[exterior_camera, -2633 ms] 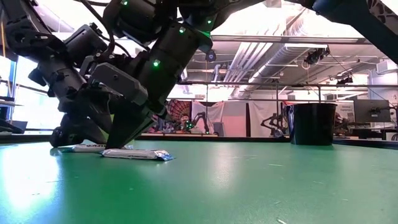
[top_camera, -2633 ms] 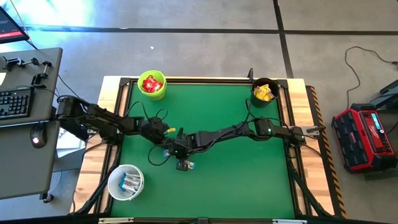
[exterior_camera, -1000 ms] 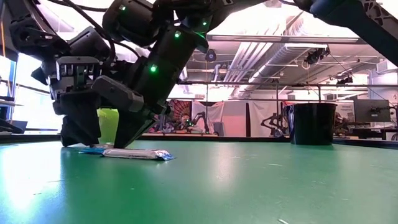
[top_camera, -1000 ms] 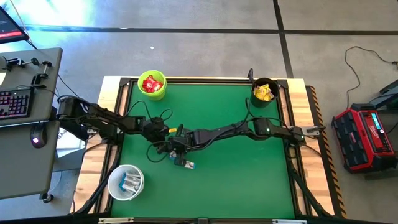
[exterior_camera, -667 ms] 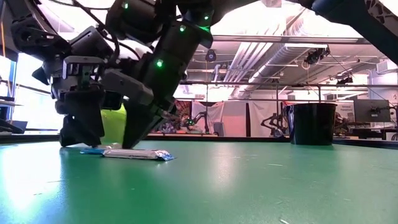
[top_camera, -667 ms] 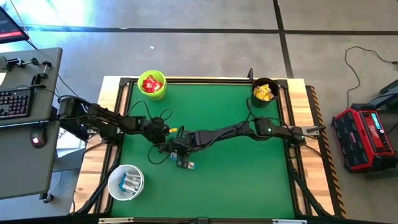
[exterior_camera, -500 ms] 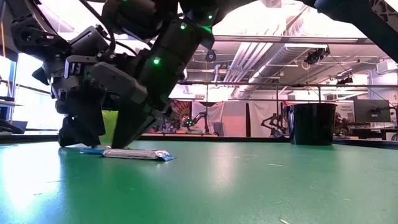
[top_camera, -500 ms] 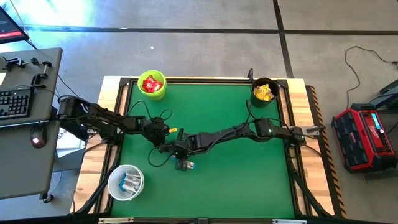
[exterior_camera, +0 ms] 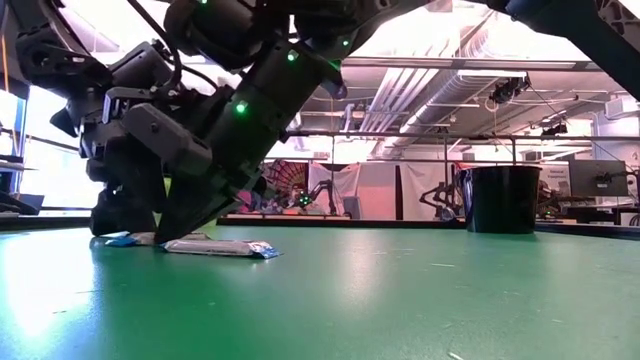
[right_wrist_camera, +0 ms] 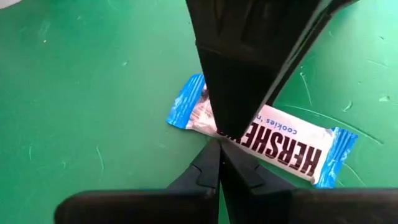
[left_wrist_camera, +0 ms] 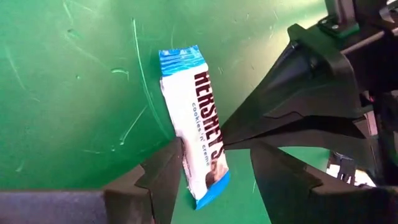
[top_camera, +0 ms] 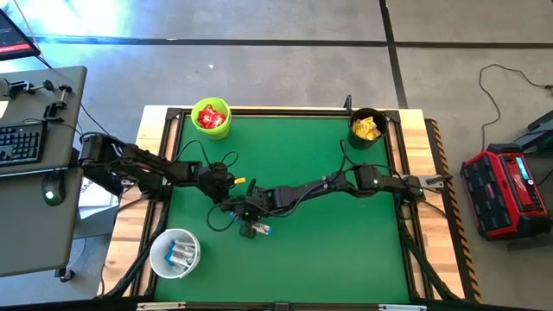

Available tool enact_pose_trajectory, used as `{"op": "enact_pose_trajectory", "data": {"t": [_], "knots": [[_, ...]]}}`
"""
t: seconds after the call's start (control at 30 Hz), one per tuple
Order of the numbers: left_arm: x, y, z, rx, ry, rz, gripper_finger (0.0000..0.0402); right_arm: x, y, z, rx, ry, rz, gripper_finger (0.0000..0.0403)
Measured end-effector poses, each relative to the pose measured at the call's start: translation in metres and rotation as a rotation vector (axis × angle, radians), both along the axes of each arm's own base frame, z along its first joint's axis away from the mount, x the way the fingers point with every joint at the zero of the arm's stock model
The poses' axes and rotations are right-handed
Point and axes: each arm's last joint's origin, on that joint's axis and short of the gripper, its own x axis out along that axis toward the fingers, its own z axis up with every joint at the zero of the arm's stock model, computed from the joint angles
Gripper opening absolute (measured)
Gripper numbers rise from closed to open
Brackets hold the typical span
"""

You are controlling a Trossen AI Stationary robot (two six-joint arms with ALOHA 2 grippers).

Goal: Sort candy by brand, put in halloween buckets
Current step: Put the white chocolate into the white bucket

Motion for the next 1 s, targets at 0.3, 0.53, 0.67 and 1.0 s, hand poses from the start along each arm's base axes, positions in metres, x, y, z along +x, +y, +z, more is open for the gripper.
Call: {"op": "enact_pose_trajectory", "data": {"t": [0.3, 0.53, 0.67, 1.0], "knots": [[0.001, 0.0, 0.001, 0.003, -0.019, -0.004, 0.0182, -0.004, -0.004, -0.009, 0.015, 0.005, -0.009, 0.0], [-0.001, -0.001, 0.007, 0.01, -0.056, -0.038, 0.0173, -0.006, 0.002, -0.011, 0.003, 0.027, -0.007, 0.0], [-0.002, -0.001, 0.011, 0.009, -0.077, -0.038, 0.017, -0.007, 0.004, -0.012, 0.002, 0.037, -0.004, 0.0], [-0.002, -0.001, 0.019, -0.003, -0.113, -0.05, 0.017, -0.008, 0.004, -0.013, 0.019, 0.04, -0.021, 0.0]]}}
